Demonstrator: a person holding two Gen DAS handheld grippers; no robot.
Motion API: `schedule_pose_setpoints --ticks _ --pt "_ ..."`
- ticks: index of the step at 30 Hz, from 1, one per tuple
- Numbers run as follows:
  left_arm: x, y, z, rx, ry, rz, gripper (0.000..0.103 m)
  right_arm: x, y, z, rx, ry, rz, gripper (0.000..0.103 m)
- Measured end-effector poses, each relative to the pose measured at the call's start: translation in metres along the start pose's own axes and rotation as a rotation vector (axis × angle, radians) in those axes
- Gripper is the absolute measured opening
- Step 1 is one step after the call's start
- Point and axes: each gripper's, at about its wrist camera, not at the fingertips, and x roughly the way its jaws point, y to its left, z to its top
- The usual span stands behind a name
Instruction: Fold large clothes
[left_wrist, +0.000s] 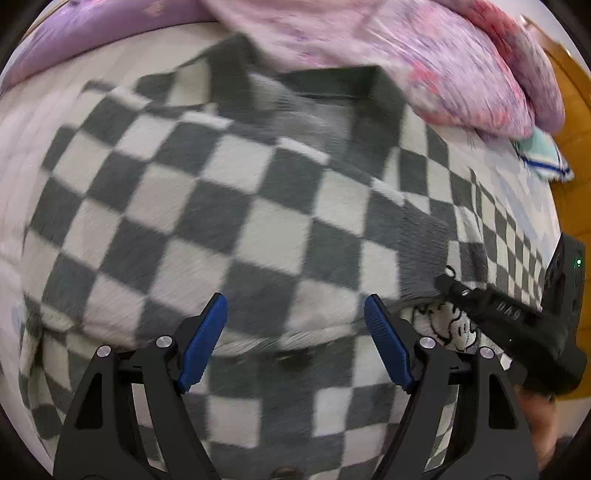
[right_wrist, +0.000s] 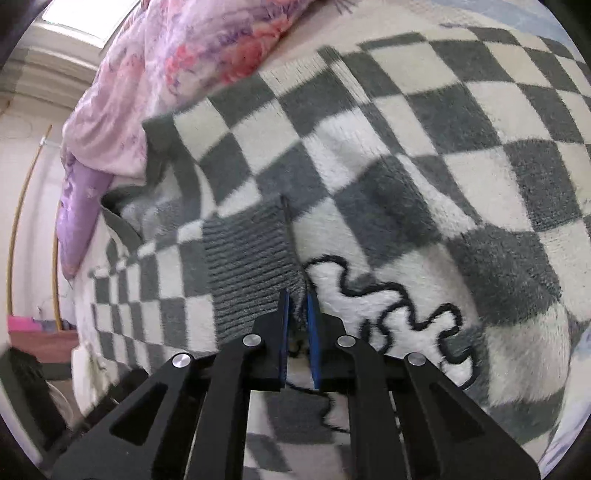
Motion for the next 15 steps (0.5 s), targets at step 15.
schedule_pose_setpoints --ticks 15 --pt "0.043 -0.102 0.009 0.146 0.028 0.012 0.077 -0.087 -0.075 0.011 0.08 -0.157 0.168 0.012"
